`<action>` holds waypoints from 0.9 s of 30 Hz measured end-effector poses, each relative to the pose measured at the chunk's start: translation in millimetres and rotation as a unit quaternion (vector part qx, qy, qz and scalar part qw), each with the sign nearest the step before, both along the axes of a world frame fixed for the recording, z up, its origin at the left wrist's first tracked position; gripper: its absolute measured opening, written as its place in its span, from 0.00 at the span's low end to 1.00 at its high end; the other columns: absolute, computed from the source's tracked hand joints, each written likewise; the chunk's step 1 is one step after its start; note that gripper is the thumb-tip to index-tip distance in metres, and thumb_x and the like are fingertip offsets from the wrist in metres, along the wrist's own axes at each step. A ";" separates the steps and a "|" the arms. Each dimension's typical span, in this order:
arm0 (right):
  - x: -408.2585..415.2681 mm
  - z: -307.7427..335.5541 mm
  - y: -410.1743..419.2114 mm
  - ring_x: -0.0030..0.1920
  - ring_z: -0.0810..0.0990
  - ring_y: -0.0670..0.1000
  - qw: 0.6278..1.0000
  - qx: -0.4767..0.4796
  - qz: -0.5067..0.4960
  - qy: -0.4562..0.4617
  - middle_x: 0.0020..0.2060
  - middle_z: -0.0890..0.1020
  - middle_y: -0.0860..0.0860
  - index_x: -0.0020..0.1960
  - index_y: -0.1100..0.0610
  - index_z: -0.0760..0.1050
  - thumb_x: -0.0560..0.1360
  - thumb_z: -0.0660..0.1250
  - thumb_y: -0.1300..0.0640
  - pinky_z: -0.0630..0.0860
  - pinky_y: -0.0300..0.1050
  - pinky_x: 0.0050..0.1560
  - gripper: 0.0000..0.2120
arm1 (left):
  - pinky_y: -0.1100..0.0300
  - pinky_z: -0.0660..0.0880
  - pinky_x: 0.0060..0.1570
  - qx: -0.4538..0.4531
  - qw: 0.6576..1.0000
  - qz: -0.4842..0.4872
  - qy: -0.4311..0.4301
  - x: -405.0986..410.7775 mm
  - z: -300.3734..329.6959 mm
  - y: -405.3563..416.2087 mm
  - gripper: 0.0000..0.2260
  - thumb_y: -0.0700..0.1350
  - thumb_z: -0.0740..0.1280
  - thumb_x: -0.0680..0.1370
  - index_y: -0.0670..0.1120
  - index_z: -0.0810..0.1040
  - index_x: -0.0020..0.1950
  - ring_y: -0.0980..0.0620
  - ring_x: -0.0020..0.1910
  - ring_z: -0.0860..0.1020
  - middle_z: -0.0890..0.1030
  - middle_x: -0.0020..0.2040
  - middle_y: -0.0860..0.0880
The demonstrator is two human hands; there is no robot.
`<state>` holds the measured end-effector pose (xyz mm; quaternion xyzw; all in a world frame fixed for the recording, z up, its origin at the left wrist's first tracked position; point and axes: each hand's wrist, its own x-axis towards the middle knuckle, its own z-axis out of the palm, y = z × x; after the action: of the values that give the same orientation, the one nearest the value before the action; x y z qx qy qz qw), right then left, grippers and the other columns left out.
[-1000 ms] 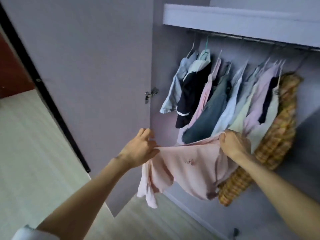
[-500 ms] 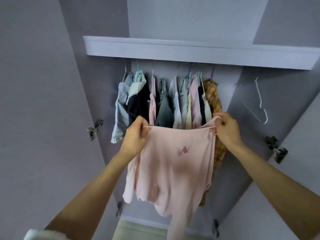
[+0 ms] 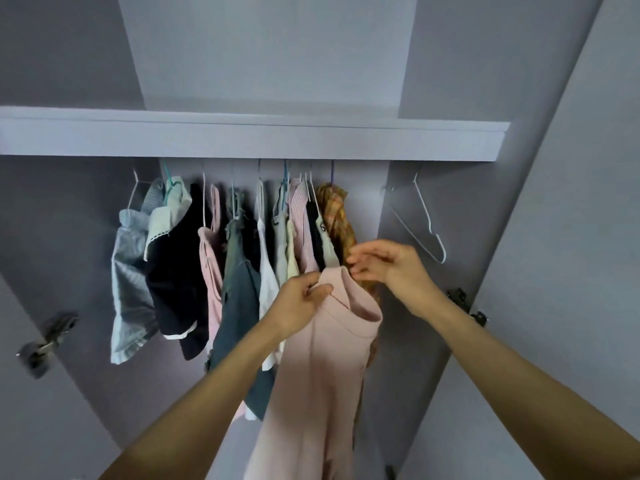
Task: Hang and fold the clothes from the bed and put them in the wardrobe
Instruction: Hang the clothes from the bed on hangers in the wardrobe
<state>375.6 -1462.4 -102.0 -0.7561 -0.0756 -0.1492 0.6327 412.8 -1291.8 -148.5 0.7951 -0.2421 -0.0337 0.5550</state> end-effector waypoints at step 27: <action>161.0 -46.2 -138.6 0.54 0.77 0.65 0.764 -0.517 -0.340 0.184 0.60 0.70 0.63 0.69 0.60 0.64 0.76 0.57 0.66 0.75 0.54 0.51 0.21 | 0.62 0.66 0.32 -0.002 0.985 0.154 -0.077 93.2 -6.8 -23.7 0.09 0.40 0.65 0.78 0.39 0.76 0.39 0.51 0.33 0.69 0.73 0.33 0.38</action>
<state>536.6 -1601.0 -148.2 -0.9578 0.2384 -0.1507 0.0556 506.0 -1315.5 -155.3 0.8219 -0.1590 0.1141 0.5349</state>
